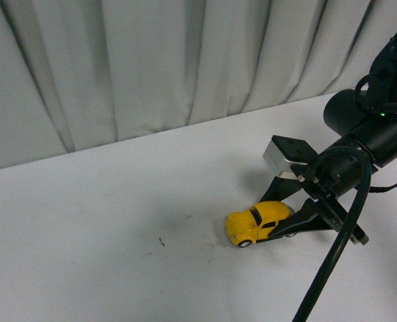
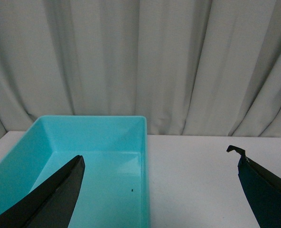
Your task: Wind up and store yellow beetle toy
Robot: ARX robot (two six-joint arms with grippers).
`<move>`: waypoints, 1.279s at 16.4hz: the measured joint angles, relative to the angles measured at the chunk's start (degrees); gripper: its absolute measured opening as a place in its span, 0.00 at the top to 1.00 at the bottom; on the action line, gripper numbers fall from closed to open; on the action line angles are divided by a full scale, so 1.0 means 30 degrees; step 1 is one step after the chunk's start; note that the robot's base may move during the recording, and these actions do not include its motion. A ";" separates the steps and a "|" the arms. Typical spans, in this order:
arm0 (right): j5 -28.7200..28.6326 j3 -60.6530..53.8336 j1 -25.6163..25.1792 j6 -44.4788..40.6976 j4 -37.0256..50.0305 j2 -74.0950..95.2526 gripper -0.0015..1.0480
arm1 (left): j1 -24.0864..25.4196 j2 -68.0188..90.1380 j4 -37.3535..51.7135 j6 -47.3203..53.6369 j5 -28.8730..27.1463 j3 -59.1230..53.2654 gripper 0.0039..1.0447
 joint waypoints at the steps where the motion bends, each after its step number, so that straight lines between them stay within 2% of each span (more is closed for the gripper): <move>1: 0.0226 -0.0066 -0.0255 -0.0066 -0.0175 -0.0080 0.59 | 0.0000 0.0000 0.0000 -0.0007 0.0000 0.0000 0.06; 5: 0.1020 0.0000 -0.0801 -0.0153 -0.0707 -0.0328 0.58 | 0.0000 0.0000 0.0000 0.0000 0.0000 0.0000 0.06; 7: 0.1865 0.0058 -0.0699 -0.0044 -0.0823 -0.0313 0.38 | 0.0000 0.0000 0.0000 -0.0007 -0.0007 0.0000 0.06; 10: 0.1821 0.0066 -0.0685 -0.0095 -0.0714 -0.0313 0.10 | 0.0000 0.0000 0.0000 -0.0007 0.0000 0.0000 0.06; 11: 0.1814 0.0073 -0.0685 -0.0095 -0.0714 -0.0313 0.05 | 0.0000 0.0000 0.0000 0.0000 0.0000 0.0000 0.06; 12: 0.1814 0.0087 -0.0685 -0.0131 -0.0656 -0.0313 0.07 | 0.0000 0.0000 0.0007 -0.0007 0.0007 0.0000 0.06; 21: 0.1807 0.0109 -0.0678 -0.0153 -0.0233 -0.0313 0.07 | 0.0000 0.0000 0.0000 -0.0007 0.0007 0.0000 0.06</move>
